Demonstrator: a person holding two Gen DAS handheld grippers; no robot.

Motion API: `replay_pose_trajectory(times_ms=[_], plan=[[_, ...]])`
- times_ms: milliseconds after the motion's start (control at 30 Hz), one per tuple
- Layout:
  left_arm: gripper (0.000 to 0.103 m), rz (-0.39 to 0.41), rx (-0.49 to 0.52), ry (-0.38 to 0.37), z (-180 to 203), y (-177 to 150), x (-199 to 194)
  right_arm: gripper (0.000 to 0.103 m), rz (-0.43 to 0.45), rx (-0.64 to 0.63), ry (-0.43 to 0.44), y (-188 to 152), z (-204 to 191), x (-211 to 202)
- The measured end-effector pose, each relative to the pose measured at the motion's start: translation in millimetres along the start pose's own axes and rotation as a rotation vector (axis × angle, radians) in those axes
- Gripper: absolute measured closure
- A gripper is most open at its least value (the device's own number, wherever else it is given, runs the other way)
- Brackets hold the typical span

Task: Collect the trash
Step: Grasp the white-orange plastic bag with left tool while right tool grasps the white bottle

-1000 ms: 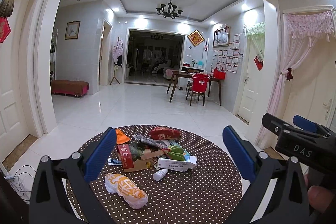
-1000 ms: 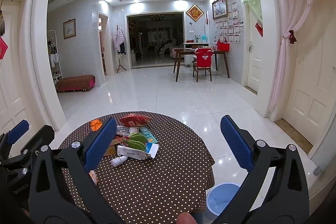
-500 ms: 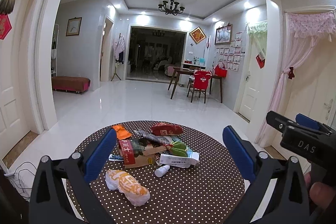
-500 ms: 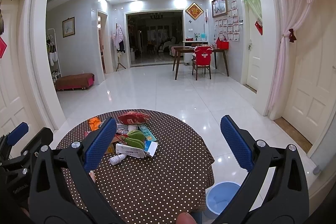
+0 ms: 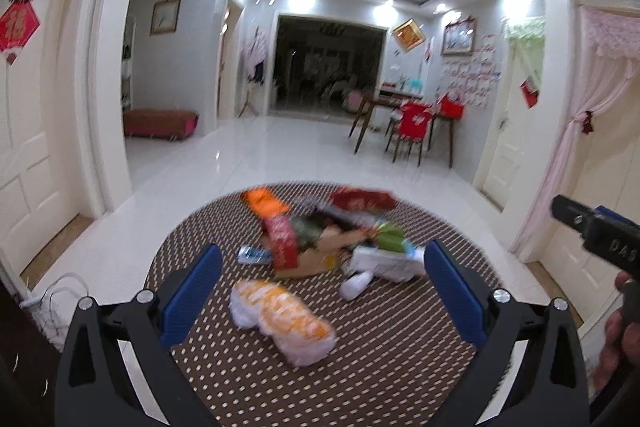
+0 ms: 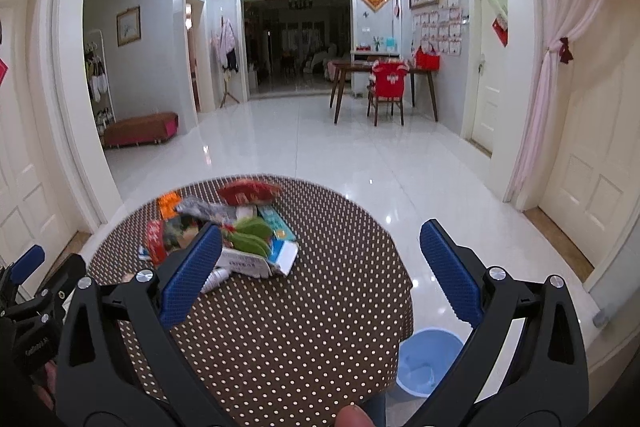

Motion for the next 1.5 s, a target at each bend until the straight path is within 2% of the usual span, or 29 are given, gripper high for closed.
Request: replay_pose_trajectory(times_ms=[300, 433, 533, 567, 633, 700, 733, 833, 1033, 1100, 1167, 1200, 1367, 1500], plan=[[0.004, -0.187, -0.008, 0.077, -16, -60, 68, 0.006, -0.162, 0.012, 0.002, -51, 8, 62], [0.004, -0.243, 0.029, 0.127, -16, -73, 99, 0.006, -0.224, 0.014, 0.019, -68, 5, 87], [0.005, -0.262, 0.036, 0.135, -19, -76, 113, 0.006, -0.264, 0.004, 0.045, -79, -4, 105], [0.007, -0.267, 0.034, 0.127, -20, -76, 117, 0.006, -0.275, -0.001, 0.056, -82, -8, 109], [0.040, -0.290, 0.044, 0.093, -20, -78, 123, 0.006, -0.296, -0.011, 0.085, -87, -18, 120], [0.050, -0.311, 0.044, 0.062, -19, -80, 126, 0.006, -0.320, -0.020, 0.119, -93, -31, 132], [0.060, -0.300, 0.051, 0.055, -20, -79, 126, 0.006, -0.329, -0.022, 0.131, -95, -37, 138], [0.069, -0.282, 0.061, 0.037, -24, -80, 122, 0.006, -0.363, -0.020, 0.183, -103, -59, 160], [0.070, -0.264, 0.043, 0.039, -43, -82, 112, 0.007, -0.412, -0.019, 0.216, -110, -94, 205], [0.070, -0.263, 0.036, 0.036, -47, -83, 109, 0.017, -0.436, -0.022, 0.208, -112, -101, 217], [0.070, -0.260, 0.031, 0.036, -51, -83, 107, 0.046, -0.451, -0.004, 0.208, -112, -104, 227], [0.070, -0.260, 0.027, 0.036, -52, -82, 106, 0.053, -0.455, -0.009, 0.204, -112, -105, 228], [0.070, -0.251, 0.018, 0.028, -52, -78, 101, 0.053, -0.462, -0.032, 0.236, -118, -108, 223], [0.070, -0.234, 0.030, 0.011, -42, -73, 94, 0.053, -0.456, 0.020, 0.329, -123, -96, 199]])
Point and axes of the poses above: each gripper's, at about its wrist camera, not at the fingertips, and x roughly the way its jaws point, z to its right, y to its top, the point moved 7 cm from there along x, roughly the way its jaws point, and after that the axes turned 12 degrees about y, right-handed, at the moved point
